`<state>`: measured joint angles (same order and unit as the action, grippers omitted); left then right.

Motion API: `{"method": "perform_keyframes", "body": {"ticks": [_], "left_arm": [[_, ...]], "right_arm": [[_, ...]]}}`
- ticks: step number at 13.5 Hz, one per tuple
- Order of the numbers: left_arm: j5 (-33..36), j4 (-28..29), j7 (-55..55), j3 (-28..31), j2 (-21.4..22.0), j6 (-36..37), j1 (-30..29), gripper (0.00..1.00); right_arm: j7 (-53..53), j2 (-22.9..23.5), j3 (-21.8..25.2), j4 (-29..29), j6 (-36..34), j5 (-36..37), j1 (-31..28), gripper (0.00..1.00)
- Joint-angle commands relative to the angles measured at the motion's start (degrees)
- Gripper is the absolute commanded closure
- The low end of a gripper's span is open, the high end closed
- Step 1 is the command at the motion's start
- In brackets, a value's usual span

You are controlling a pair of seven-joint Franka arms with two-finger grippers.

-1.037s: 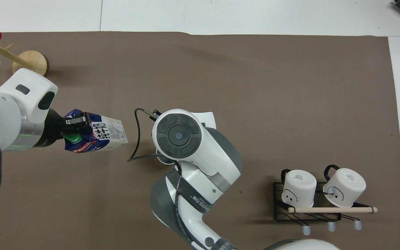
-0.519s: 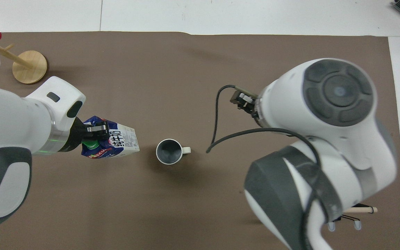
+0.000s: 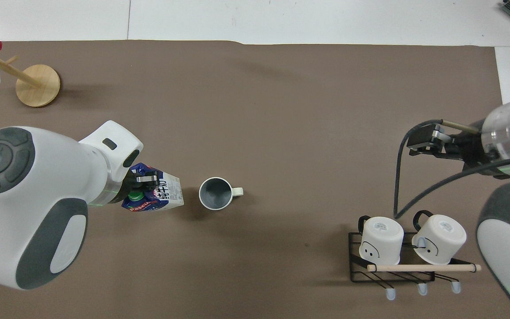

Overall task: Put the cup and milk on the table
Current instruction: 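Release the mug upright and withdraw the right gripper toward its rest, then lower the milk carton beside the mug with the left gripper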

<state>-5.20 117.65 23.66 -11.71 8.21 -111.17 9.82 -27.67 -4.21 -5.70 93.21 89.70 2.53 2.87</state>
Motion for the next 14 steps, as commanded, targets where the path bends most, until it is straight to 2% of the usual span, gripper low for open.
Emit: {"method": "perform_keyframes", "body": {"ticks": [1, 3, 9, 14], "left_arm": [[1.24, 4.51, -0.28, 0.81, 0.93, -5.54, 0.99, 0.59], [1.24, 5.40, -0.36, 0.81, 0.93, -6.78, 0.91, 0.59], [2.39, 6.28, -0.36, 0.81, 1.11, -6.78, 1.08, 0.57], [2.39, 7.24, 0.60, 0.81, 1.73, -7.04, 2.66, 0.57]], "right_arm": [[10.50, -1.24, -0.63, 0.84, -0.50, -1.30, -3.57, 0.00], [15.62, -0.45, -0.54, -1.44, -2.50, -0.87, -4.45, 0.00], [18.27, 3.15, -0.01, -10.32, -9.27, -0.07, -5.42, 0.00], [18.89, 3.77, -0.28, -11.47, -10.87, -0.16, -5.33, 0.00]]}}
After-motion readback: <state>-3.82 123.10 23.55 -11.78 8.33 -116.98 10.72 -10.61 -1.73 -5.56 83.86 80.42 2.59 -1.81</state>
